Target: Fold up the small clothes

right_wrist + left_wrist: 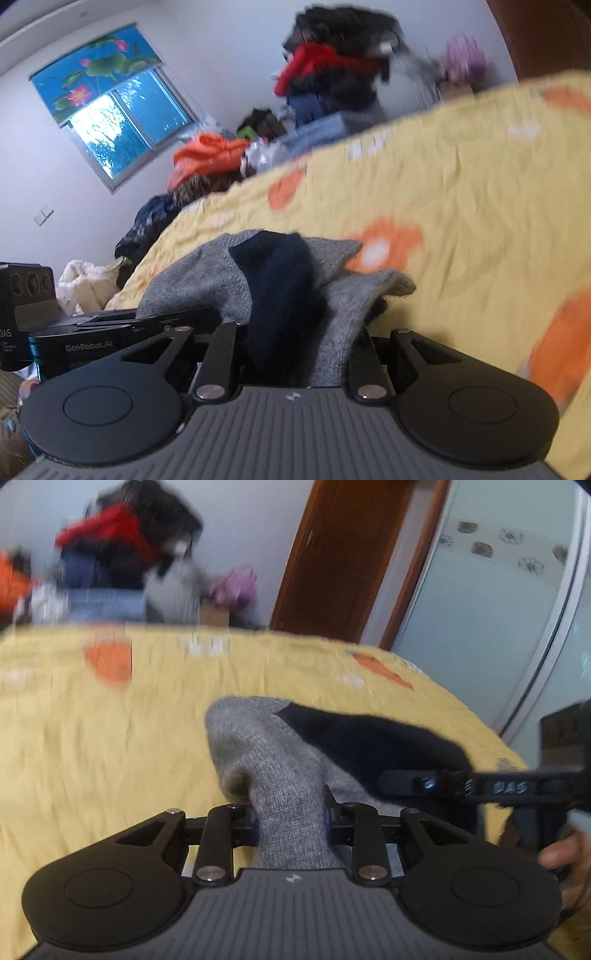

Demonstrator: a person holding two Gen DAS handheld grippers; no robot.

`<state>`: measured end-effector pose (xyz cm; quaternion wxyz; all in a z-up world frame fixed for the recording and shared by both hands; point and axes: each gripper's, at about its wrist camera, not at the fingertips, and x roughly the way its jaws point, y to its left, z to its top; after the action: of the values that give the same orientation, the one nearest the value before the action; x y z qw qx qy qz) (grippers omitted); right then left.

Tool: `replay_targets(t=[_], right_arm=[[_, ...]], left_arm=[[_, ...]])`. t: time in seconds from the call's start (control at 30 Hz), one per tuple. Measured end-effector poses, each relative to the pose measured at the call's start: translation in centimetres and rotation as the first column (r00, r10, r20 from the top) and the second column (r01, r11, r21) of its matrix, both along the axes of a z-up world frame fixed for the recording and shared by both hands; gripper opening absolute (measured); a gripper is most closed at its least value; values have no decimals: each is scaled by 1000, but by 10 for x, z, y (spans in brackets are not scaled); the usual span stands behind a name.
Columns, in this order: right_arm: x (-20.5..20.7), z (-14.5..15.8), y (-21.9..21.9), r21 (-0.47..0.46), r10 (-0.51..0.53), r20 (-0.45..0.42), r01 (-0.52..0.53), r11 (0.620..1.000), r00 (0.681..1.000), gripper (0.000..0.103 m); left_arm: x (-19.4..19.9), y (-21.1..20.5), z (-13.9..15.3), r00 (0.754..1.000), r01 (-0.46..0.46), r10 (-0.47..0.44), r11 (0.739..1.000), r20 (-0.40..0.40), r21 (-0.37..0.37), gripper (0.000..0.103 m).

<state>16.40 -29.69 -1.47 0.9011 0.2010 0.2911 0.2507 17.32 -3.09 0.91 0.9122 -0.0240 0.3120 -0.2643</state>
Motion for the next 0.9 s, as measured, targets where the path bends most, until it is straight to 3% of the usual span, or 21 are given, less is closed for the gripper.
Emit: replay_targets(t=[0.07,0.17,0.2,0.27,0.4,0.47,0.57,0.6,0.63,0.67,0.7,0.77,0.8,0.83,0.87,0.9], right_arm=[[17,1,-6,-26,-37,29,38,999,999,34],[62,-23,-19,16,-43,-125,45,999,991,53],[74,-35,-23,51,-32,-176,41,998,984,54],[93,-50,-30,103,-24,-227,48,993,973,54],[110,-62,-36,147,-36,-244,73,986,969,51],[114,-60,-28,69,-38,-221,55,996,975,27],[116,-51,-9,-177,-107,-147,80,981,983,25],[114,-45,-3,-278,-173,-103,139,950,979,29],[108,-39,1,-367,-243,-55,207,907,969,41],[102,-32,4,-427,-300,-13,266,864,954,49],[92,-24,5,-446,-322,21,297,844,947,51],[66,-10,1,-381,-265,34,258,888,964,66],[50,-5,1,-336,-212,19,206,919,977,73],[34,-2,1,-302,-164,2,157,940,986,87],[17,0,-1,-281,-125,-6,118,952,992,93],[-1,1,1,-283,-104,-1,100,954,995,93]], left_arm=[[18,-9,-4,999,12,-14,999,38,40,37],[58,-16,-22,999,-31,32,997,-25,66,40],[72,-15,-28,996,-48,52,997,-69,58,40],[95,-8,-38,986,-79,76,997,-150,-14,40],[114,3,-46,972,-145,118,982,-201,-124,40],[119,2,-46,973,-156,132,981,-187,-119,39],[122,-9,-45,968,-211,213,977,-133,28,39],[120,-13,-43,966,-233,242,968,-92,95,38],[116,-15,-39,968,-239,247,962,-50,133,38],[108,-14,-33,968,-243,249,958,-21,150,40],[98,-13,-26,966,-252,257,954,-5,163,40],[73,-11,-14,972,-230,234,958,1,173,47],[59,-10,-10,977,-210,213,963,0,167,62],[44,-8,-6,980,-197,200,967,0,163,70],[27,-7,-5,982,-187,188,969,9,162,80],[10,-7,-5,986,-168,166,972,26,166,80]])
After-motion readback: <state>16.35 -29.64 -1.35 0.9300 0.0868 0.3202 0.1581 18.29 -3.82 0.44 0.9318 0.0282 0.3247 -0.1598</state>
